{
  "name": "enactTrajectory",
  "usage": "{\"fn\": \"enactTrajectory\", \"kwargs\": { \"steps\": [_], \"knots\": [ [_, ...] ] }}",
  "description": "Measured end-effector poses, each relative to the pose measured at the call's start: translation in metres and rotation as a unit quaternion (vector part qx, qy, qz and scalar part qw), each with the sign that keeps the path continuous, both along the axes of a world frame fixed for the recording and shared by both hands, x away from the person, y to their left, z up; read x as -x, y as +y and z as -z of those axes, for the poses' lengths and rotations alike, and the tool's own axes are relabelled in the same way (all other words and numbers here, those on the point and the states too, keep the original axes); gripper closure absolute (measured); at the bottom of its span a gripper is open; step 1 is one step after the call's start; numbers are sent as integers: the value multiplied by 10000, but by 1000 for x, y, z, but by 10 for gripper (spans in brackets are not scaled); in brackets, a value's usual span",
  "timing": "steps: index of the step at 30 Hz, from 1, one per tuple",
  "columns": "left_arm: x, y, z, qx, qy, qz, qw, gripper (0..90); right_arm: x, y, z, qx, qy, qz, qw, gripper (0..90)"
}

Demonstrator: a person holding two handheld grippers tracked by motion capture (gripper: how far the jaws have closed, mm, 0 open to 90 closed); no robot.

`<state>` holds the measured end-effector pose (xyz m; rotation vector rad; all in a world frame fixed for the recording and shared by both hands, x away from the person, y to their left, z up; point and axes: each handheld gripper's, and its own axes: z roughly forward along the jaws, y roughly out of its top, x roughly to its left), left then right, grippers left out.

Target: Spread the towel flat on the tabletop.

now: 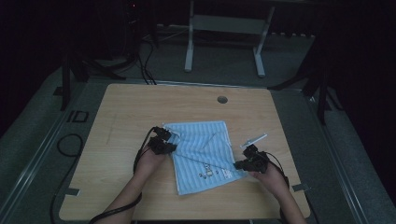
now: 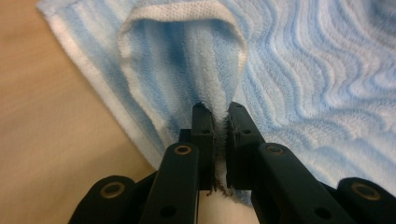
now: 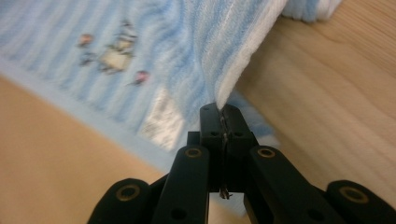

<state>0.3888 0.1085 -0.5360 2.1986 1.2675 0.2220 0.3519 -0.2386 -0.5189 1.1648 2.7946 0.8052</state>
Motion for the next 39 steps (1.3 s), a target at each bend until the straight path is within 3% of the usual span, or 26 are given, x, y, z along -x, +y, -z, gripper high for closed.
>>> {"fn": "enactTrajectory", "kwargs": {
  "steps": [1,4,6,9,11,13,17,18,20,22,23,24,25,27,29,30,33,39],
  "knots": [
    [0,0,0,0,0,0,10000,829,0,0,0,0,0,0,10000,891],
    [-18,-7,1,-55,-56,51,10000,824,-13,-4,8,0,116,165,9998,890],
    [-29,-10,1,0,5,27,10000,820,-19,-7,9,-55,145,264,9995,890],
    [-41,-14,-1,-106,61,56,9999,797,-24,-7,9,-64,182,295,9994,890],
    [-43,-15,-1,-144,68,58,9999,765,-27,-7,9,-54,201,306,9993,890],
    [-47,-17,-5,-332,104,67,9994,730,-31,-5,7,-42,230,364,9991,889],
    [-41,-12,-16,-399,89,34,9992,561,-31,-5,-3,-72,112,391,9991,850],
    [-25,-3,-33,-291,-43,-25,9996,470,-23,-11,-18,-133,-140,394,9990,745],
    [-9,2,-44,-325,-59,64,9994,372,-17,-19,-27,-133,-252,446,9986,686],
    [14,4,-53,-281,-151,246,9992,343,-10,-29,-31,-120,-283,528,9981,649],
    [14,4,-53,-281,-151,246,9992,343,-7,-32,-31,-109,-296,562,9979,637],
    [43,0,-56,-98,-288,609,9977,343,0,-37,-29,-131,-292,593,9977,622],
    [43,0,-56,-98,-288,609,9977,344,3,-39,-27,-115,-279,580,9979,618],
    [72,-13,-48,-20,-302,1067,9938,375,8,-41,-20,-55,-265,611,9978,613],
    [77,-16,-45,-7,-268,1139,9931,383,11,-41,-15,-84,-207,605,9979,610],
    [89,-25,-34,22,-183,1314,9912,406,13,-38,-6,-85,-142,579,9982,598],
    [96,-32,-20,-154,-83,1482,9888,410,12,-31,1,15,-131,562,9983,582],
    [94,-37,-6,-365,58,1576,9868,501,12,-18,9,368,-305,416,9980,621]
  ]
}}
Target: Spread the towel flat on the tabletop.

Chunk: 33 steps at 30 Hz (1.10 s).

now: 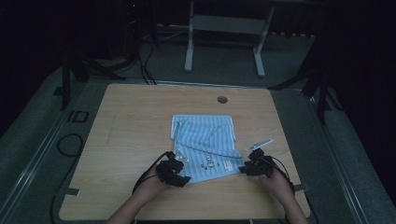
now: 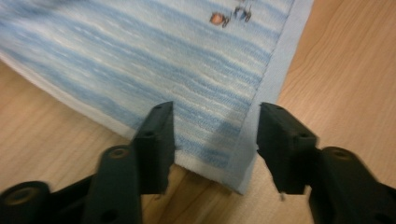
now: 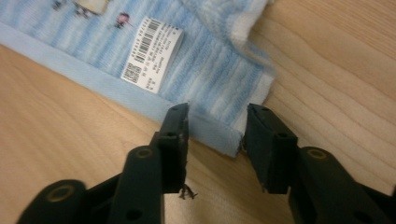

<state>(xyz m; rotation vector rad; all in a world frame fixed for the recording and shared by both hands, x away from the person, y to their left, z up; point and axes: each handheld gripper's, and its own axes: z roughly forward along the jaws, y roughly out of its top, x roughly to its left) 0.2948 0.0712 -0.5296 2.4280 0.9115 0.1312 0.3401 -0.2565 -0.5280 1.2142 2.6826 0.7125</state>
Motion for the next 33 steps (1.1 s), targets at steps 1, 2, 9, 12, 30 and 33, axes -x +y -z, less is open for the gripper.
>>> {"fn": "enactTrajectory", "kwargs": {
  "steps": [1,2,9,12,30,33],
  "knots": [
    [-5,-1,4,-12,55,-18,10000,507,0,3,0,94,-94,-22,9999,646],
    [-5,-1,4,-12,55,-18,10000,514,0,3,0,94,-94,-22,9999,646],
    [-33,-5,4,-284,-186,-71,9994,649,-8,7,0,174,-144,47,9997,792],
    [-48,-11,4,-257,-219,-100,9994,810,-18,11,0,217,-183,84,9996,824],
    [-17,8,-46,409,-409,-29,9983,888,11,-1,-52,-307,-640,-157,9974,841],
    [11,23,-63,678,-452,51,9967,887,48,-6,-72,-503,-810,-342,9949,840]
  ]
}}
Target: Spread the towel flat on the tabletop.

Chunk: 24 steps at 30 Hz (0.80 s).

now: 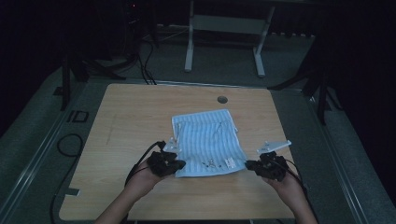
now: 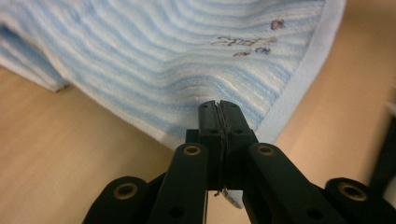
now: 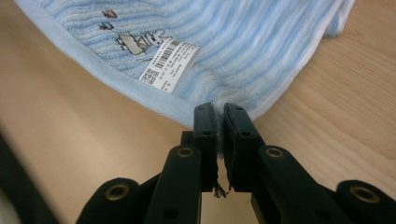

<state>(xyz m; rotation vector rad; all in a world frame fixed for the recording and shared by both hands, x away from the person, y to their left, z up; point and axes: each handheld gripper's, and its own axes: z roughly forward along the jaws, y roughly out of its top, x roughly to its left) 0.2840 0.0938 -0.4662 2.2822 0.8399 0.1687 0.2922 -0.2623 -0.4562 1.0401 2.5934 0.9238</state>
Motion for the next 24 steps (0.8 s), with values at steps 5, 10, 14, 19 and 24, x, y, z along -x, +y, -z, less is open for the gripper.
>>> {"fn": "enactTrajectory", "kwargs": {
  "steps": [5,10,14,19,24],
  "knots": [
    [40,8,1,279,374,238,9986,880,41,-3,-8,-140,-28,-148,9998,839],
    [64,21,38,218,1265,301,9913,765,68,-4,24,-83,620,-324,9975,809],
    [60,36,44,237,1408,3,9898,598,72,-5,42,29,866,-328,9957,685],
    [38,44,31,-53,869,-478,9951,460,52,-6,29,50,505,-89,9987,639],
    [-4,43,33,7,850,-831,9929,438,1,-2,18,62,174,118,9998,628]
  ]
}}
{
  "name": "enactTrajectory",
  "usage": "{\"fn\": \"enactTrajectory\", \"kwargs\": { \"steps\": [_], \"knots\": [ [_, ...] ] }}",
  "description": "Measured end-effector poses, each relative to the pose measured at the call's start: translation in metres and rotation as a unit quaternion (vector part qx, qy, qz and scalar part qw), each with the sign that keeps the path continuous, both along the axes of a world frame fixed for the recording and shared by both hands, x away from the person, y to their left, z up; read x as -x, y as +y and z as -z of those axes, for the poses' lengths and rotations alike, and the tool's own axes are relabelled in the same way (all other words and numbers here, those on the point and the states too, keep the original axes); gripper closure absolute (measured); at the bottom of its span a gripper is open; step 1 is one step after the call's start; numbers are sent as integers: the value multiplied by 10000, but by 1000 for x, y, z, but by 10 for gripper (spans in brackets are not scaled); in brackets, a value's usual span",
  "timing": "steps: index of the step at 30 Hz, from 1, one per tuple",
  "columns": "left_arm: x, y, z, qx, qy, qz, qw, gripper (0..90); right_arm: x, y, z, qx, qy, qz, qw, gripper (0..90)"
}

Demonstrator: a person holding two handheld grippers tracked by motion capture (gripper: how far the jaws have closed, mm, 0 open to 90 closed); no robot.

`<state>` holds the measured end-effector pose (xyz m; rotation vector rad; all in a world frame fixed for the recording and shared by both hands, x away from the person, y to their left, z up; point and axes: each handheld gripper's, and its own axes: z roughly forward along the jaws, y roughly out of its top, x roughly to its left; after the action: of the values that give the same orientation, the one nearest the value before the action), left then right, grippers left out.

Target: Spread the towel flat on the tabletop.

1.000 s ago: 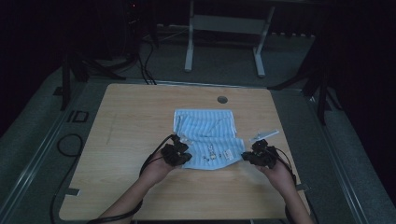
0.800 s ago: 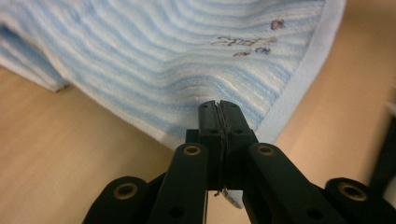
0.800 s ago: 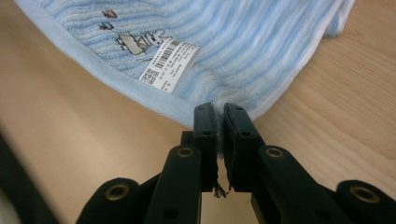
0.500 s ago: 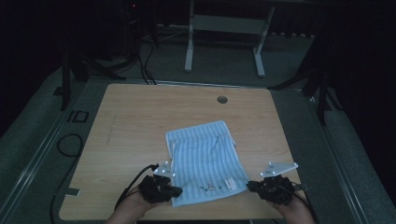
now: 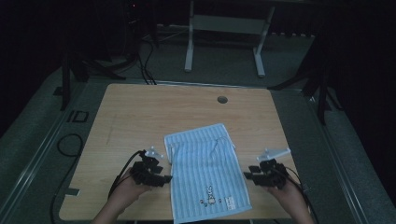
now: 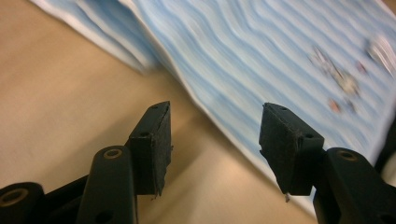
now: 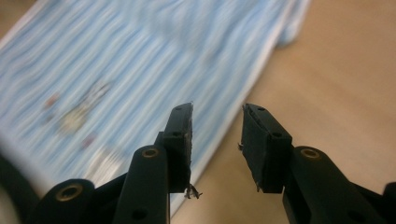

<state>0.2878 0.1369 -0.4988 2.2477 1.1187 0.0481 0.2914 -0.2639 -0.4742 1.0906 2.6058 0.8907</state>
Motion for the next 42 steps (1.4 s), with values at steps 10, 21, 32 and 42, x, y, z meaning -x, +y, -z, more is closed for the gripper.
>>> {"fn": "enactTrajectory", "kwargs": {
  "steps": [10,21,32,42],
  "knots": [
    [-55,-5,17,-76,280,-477,9984,439,-97,33,30,412,589,95,9974,575],
    [-72,-12,15,157,21,-542,9984,886,-105,43,30,465,706,22,9964,884],
    [5,5,-37,901,-650,-116,9937,880,-30,12,-30,-142,-188,-162,9996,885],
    [31,24,-25,335,-369,152,9986,644,9,-18,-20,-177,-98,49,9998,748]
  ]
}}
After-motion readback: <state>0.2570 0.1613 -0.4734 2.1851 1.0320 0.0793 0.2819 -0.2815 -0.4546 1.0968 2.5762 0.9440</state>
